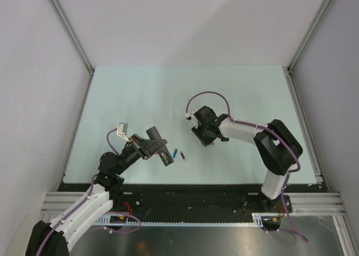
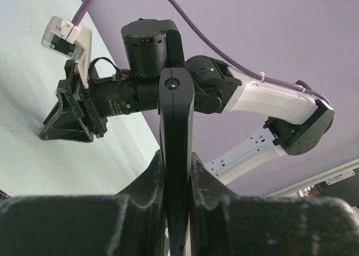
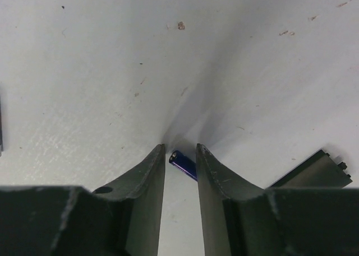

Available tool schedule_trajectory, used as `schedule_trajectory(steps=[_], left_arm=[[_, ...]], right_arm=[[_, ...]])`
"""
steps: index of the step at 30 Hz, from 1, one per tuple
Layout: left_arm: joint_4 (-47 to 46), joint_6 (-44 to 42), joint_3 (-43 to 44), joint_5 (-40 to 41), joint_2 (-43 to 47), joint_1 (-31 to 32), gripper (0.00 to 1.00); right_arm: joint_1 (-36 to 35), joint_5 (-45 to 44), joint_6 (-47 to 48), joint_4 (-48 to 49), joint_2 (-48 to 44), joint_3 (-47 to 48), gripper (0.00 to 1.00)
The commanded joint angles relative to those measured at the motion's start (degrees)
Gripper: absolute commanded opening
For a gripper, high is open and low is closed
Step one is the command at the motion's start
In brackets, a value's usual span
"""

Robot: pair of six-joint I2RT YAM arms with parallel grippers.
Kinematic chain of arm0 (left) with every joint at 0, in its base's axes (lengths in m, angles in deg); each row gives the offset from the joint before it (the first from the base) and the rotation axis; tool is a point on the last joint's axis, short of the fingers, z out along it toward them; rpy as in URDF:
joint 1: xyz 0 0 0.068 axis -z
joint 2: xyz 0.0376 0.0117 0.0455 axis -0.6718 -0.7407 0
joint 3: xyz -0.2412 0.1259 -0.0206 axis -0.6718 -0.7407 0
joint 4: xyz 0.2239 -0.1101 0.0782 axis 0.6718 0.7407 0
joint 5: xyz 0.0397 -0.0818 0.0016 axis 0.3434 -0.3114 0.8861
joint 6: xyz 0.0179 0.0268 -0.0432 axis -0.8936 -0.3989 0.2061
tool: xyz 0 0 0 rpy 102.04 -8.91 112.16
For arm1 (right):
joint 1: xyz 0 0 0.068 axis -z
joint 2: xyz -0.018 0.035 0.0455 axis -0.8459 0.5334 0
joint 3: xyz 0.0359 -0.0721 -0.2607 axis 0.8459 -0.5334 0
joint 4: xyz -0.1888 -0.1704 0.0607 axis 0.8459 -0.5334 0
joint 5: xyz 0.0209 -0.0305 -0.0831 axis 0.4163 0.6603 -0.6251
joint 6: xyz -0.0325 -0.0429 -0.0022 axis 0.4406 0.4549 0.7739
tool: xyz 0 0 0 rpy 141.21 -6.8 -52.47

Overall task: Load the batteries into the remote control
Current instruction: Adjust the battery at the center of the board.

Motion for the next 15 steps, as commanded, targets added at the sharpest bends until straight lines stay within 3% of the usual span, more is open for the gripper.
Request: schedule_trajectory(steps=[1,5,15], left_arm=[[-2.20,-0.52,-5.16,-0.26,0.27,-0.37,0.00],[-2.20,-0.52,-5.25,-0.26,0.09,-0.46,0.00],[-2.20,-0.70,-5.16,-0.61,-0.43,-0.37,0.00]], right_arm=[[0.50,0.16,-1.17,-0.97,0.62,1.62,0.39],[0.15,0.16,-0.73,-1.41,-1.22,1.62,0.46],[-0.21,0.16,-0.38,-3.00,-2.81,-0.23,0.45]])
